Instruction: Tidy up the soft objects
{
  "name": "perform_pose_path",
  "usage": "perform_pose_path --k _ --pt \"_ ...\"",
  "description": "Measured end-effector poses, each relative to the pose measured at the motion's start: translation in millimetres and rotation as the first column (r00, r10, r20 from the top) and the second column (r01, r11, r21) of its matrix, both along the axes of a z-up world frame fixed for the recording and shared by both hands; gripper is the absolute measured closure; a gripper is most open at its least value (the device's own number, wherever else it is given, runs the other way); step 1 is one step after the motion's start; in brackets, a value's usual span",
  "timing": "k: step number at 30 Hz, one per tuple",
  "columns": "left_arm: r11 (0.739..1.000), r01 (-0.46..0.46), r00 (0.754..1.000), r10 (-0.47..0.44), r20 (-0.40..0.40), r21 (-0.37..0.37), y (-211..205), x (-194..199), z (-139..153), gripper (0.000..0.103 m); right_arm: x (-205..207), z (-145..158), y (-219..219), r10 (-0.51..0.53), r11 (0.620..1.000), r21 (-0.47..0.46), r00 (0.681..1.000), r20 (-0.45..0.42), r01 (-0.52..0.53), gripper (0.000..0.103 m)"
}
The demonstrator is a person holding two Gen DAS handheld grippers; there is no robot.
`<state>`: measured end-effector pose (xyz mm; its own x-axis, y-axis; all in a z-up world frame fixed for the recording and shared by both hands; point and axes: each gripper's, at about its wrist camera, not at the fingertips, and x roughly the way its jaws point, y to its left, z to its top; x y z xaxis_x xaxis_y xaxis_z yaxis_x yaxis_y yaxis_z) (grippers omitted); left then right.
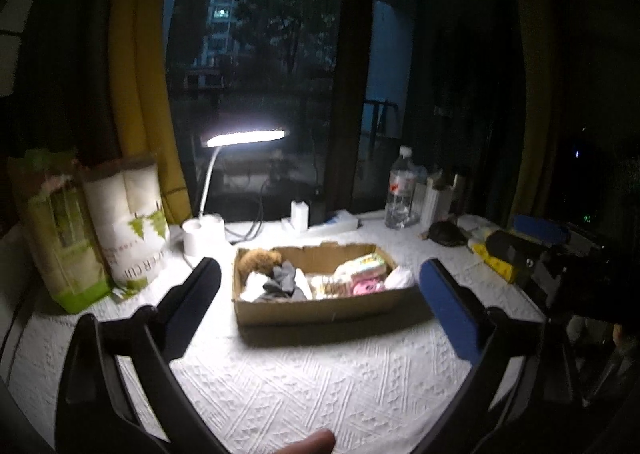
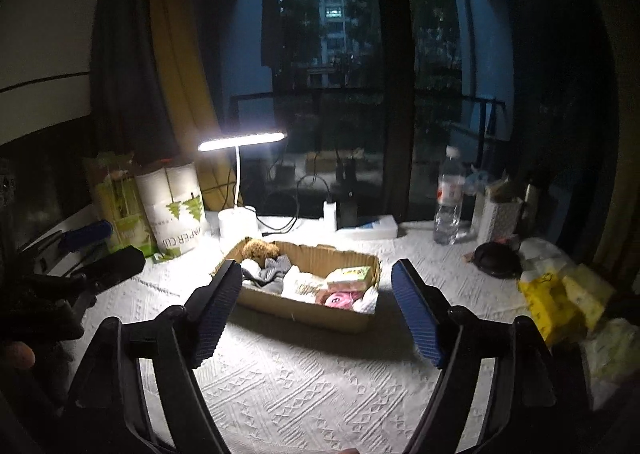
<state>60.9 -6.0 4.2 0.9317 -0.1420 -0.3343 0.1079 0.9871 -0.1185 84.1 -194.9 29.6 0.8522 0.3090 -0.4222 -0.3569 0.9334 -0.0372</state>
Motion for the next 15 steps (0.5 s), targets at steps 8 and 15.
perform_pose_path --k 8,15 --pt "1.000 -0.007 0.999 0.007 0.053 0.005 2.3 -14.0 26.0 0.002 -19.1 27.1 3.8 -0.005 1.000 -0.014 0.998 0.064 0.006 0.023" --pt "1.000 -0.015 0.996 0.014 0.089 0.016 2.5 -21.9 39.3 0.002 -28.0 43.6 3.8 -0.014 1.000 -0.021 0.996 0.094 0.016 0.023"
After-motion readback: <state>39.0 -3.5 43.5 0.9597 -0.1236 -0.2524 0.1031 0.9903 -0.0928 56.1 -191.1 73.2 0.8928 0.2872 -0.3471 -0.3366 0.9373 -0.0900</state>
